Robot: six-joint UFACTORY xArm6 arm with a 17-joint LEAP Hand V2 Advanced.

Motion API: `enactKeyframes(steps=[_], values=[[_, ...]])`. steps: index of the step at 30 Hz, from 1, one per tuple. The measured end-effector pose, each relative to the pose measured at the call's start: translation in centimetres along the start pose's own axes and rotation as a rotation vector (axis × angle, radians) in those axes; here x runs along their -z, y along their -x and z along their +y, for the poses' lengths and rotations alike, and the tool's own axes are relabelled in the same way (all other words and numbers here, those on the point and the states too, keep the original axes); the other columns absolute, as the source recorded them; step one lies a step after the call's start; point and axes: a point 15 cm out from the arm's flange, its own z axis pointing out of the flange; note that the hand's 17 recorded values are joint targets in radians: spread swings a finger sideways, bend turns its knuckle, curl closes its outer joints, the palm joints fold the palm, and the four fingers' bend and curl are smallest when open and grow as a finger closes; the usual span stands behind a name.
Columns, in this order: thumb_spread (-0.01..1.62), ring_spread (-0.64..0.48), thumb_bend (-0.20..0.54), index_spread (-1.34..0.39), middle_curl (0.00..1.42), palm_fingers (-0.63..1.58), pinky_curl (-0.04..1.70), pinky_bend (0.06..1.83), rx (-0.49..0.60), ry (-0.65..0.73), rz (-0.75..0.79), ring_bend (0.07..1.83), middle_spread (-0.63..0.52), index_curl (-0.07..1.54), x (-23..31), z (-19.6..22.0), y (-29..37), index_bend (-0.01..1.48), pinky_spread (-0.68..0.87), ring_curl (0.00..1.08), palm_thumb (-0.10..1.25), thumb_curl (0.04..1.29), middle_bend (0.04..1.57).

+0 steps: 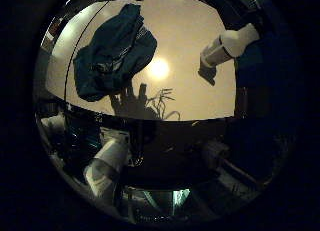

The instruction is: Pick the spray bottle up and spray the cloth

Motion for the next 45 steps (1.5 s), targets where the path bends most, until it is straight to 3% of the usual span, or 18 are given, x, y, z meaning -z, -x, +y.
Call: enactKeyframes(steps=[10,21,33,45], values=[[1.01,0.20,-0.032,-0.31,0.34,0.10,0.02,0.72,-0.090,-0.133,0.114,0.29,0.11,0.30,5.6,-0.8,-4.2,0.16,0.38,0.24,0.56,0.32,0.20],[1.01,0.23,-0.028,-0.27,0.34,0.05,0.05,0.76,-0.286,-0.216,0.175,0.31,0.18,0.27,11.2,2.6,-12.0,0.15,0.40,0.26,0.51,0.31,0.21],[1.01,0.24,-0.026,-0.24,0.34,0.07,0.06,0.84,-0.496,-0.386,0.100,0.39,0.20,0.26,13.5,8.0,-20.6,0.15,0.43,0.27,0.50,0.31,0.22],[1.01,0.23,-0.027,-0.20,0.34,0.07,0.04,0.84,-0.580,-0.453,-0.040,0.42,0.19,0.27,12.4,11.0,-25.5,0.16,0.43,0.27,0.51,0.31,0.25]])
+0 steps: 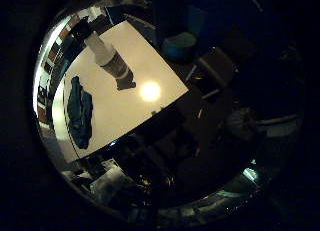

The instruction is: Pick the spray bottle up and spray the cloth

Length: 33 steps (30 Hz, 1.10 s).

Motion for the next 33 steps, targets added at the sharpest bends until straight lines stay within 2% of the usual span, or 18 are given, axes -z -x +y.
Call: enactKeyframes(steps=[7,9,12,17,24,33], values=[[1.01,0.24,-0.026,-0.20,0.34,0.07,0.03,0.82,-0.021,0.016,-0.032,0.43,0.19,0.27,-0.9,-0.8,-2.2,0.16,0.42,0.26,0.52,0.31,0.25],[1.01,0.22,-0.026,-0.20,0.35,0.14,0.02,0.81,-0.029,0.018,-0.054,0.48,0.18,0.27,-1.4,-1.3,-2.9,0.14,0.43,0.27,0.52,0.31,0.29],[1.01,0.19,-0.026,-0.17,0.36,0.20,0.01,0.82,-0.038,0.003,-0.114,0.55,0.14,0.26,-2.1,-2.1,-2.9,0.15,0.42,0.29,0.53,0.31,0.33],[1.01,0.18,-0.026,-0.15,0.36,0.20,0.00,0.85,-0.044,-0.002,-0.220,0.55,0.13,0.28,-2.9,-3.5,-2.7,0.16,0.41,0.28,0.54,0.31,0.34],[1.01,0.20,-0.026,-0.13,0.36,0.17,0.00,0.85,-0.041,0.020,-0.360,0.51,0.16,0.30,-4.2,-4.6,-1.8,0.16,0.42,0.26,0.56,0.32,0.33],[0.98,0.24,-0.028,-0.08,0.35,0.08,0.00,0.77,-0.010,0.098,-0.442,0.45,0.23,0.31,-7.0,-5.7,-1.1,0.17,0.43,0.24,0.48,0.30,0.30]])
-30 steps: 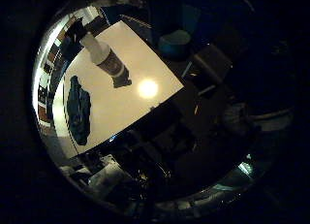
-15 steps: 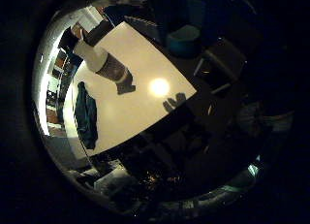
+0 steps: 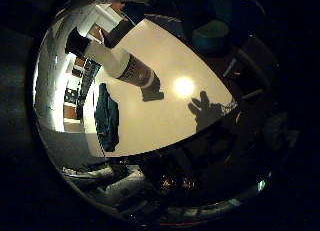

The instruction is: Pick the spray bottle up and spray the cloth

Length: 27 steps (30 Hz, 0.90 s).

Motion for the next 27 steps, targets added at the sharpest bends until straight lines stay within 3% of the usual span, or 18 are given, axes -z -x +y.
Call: enactKeyframes(steps=[27], values=[[0.98,0.22,-0.028,0.00,0.33,0.10,0.06,0.60,0.016,0.121,-0.148,0.38,0.26,0.29,-6.1,-2.6,-1.0,0.16,0.31,0.24,0.53,0.31,0.24]])
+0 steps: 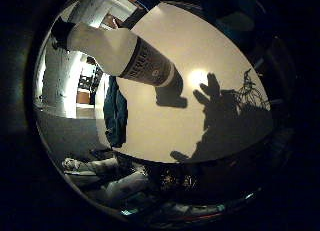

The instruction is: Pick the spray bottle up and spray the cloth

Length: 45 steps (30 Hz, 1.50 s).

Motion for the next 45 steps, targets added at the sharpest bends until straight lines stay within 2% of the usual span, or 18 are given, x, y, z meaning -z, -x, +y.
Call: enactKeyframes(steps=[19,29,32,36,38,39,40,42,45], values=[[0.98,0.20,-0.027,-0.05,0.33,0.14,0.07,0.57,0.016,0.090,-0.013,0.36,0.23,0.29,-4.7,-2.8,0.5,0.17,0.31,0.25,0.53,0.31,0.25],[0.98,0.18,-0.026,-0.10,0.35,0.30,0.05,0.55,0.023,0.108,-0.019,0.45,0.18,0.30,-7.9,-4.3,-0.4,0.17,0.29,0.26,0.57,0.31,0.30],[0.97,0.13,-0.026,-0.13,0.36,0.39,0.03,0.54,0.021,0.109,-0.016,0.51,0.12,0.30,-8.9,-4.9,-0.9,0.17,0.28,0.27,0.58,0.31,0.34],[0.97,-0.04,-0.022,-0.22,0.42,0.69,-0.02,0.54,0.012,0.102,-0.037,0.71,-0.06,0.33,-10.2,-5.6,-1.0,0.19,0.18,0.32,0.63,0.32,0.50],[0.97,-0.13,-0.023,-0.28,0.49,0.93,-0.01,0.60,0.014,0.095,-0.050,0.81,-0.14,0.36,-10.5,-6.0,-0.7,0.22,0.08,0.36,0.64,0.33,0.62],[0.97,-0.17,-0.023,-0.30,0.51,0.95,0.00,0.66,0.013,0.096,-0.053,0.84,-0.18,0.38,-10.7,-6.0,-0.6,0.22,0.01,0.38,0.65,0.33,0.64],[0.96,-0.21,-0.023,-0.33,0.53,1.06,0.02,0.78,0.011,0.097,-0.053,0.88,-0.21,0.40,-10.7,-6.1,-0.6,0.22,-0.07,0.40,0.66,0.33,0.66],[0.96,-0.26,-0.019,-0.39,0.60,1.12,0.07,0.97,0.012,0.096,-0.055,0.94,-0.25,0.47,-10.9,-6.1,-0.5,0.27,-0.21,0.45,0.68,0.33,0.72],[0.95,-0.29,-0.020,-0.46,0.70,1.12,0.17,1.19,0.017,0.088,-0.064,1.06,-0.29,0.59,-11.1,-6.5,-0.2,0.40,-0.32,0.53,0.72,0.34,0.80]])
